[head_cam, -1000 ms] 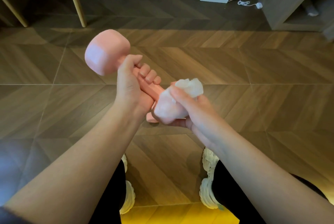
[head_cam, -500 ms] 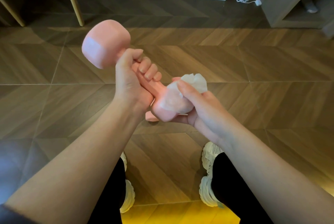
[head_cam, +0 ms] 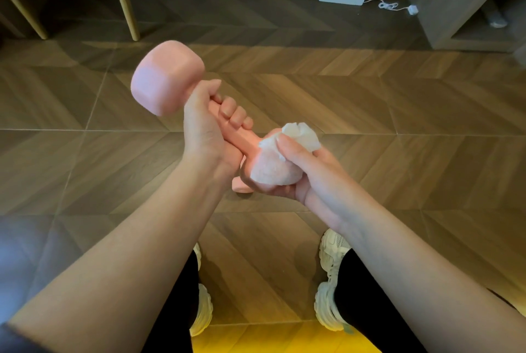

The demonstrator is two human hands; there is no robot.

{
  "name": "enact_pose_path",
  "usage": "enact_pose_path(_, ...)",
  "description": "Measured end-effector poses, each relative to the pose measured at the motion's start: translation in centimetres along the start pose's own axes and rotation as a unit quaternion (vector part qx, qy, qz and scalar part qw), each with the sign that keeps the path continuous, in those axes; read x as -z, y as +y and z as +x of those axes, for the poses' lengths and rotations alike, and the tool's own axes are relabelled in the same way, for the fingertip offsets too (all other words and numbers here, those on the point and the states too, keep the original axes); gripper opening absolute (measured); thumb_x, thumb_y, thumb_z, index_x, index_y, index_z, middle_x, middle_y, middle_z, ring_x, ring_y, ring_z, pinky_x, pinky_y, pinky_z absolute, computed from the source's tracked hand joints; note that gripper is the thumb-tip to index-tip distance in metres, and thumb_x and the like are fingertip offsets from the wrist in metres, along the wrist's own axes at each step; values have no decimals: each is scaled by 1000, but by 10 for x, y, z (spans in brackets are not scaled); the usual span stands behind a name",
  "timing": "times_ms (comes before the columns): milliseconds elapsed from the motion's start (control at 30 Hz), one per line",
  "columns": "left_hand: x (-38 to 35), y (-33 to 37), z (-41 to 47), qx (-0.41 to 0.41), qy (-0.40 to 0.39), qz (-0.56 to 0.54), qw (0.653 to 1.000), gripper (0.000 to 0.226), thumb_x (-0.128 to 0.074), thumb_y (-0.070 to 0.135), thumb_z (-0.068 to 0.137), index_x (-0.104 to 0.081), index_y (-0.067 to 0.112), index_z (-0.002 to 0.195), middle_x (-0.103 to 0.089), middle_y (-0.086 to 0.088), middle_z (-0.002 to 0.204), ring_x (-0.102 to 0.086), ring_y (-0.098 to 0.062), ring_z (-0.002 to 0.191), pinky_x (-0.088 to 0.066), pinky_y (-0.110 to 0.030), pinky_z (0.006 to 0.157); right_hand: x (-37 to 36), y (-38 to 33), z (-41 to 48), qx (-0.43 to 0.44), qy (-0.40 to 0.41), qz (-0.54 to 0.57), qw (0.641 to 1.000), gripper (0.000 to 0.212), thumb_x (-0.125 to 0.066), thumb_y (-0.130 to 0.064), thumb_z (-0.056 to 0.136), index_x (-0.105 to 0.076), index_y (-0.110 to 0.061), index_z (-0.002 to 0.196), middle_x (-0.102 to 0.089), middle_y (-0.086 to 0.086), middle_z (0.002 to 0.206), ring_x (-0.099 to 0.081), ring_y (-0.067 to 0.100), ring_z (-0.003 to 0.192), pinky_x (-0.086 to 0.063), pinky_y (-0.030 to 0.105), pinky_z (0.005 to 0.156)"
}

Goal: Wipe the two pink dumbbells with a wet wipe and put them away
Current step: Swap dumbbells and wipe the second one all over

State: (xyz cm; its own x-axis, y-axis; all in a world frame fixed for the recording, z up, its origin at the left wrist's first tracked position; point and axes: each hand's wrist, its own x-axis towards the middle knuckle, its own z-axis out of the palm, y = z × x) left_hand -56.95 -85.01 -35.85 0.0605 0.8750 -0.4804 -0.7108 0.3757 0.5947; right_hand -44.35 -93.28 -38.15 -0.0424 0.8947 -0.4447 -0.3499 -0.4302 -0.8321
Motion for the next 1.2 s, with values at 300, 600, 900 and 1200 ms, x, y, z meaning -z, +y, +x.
enact_pose_path(300,3,3,0,-7,-19,8,1000,33,-46,18,92,-31,20,63,-22,6,48,-21,-12,43,-28,-23,44,3,-1,-1,-3,-34,-19,999,53,-77,-29,76,-57,-18,124,-71,3,108,-70,19,99,-60,40,80)
enact_pose_path(600,0,1,0,-1,-53,-3,999,33,-42,16,92,-32,20,62,-24,7,46,-22,-11,40,-27,-24,43,19,-14,-4,-82,-117,84,986,36,-66,-29,86,-63,-13,118,-65,20,119,-65,35,106,-58,49,86)
enact_pose_path(900,-3,-2,-3,4,-108,21,994,33,-40,15,92,-31,19,61,-23,5,45,-20,-13,39,-24,-25,43,10,-12,0,-105,-87,60,989,47,-59,-49,81,-64,-21,118,-64,25,125,-66,33,100,-60,48,79)
enact_pose_path(1200,-1,1,3,2,-44,60,997,31,-54,23,94,-39,21,67,-31,7,51,-30,-9,43,-35,-23,46,9,-5,-7,-38,-95,66,993,35,-68,-17,83,-61,-19,117,-71,5,112,-70,20,101,-60,38,80)
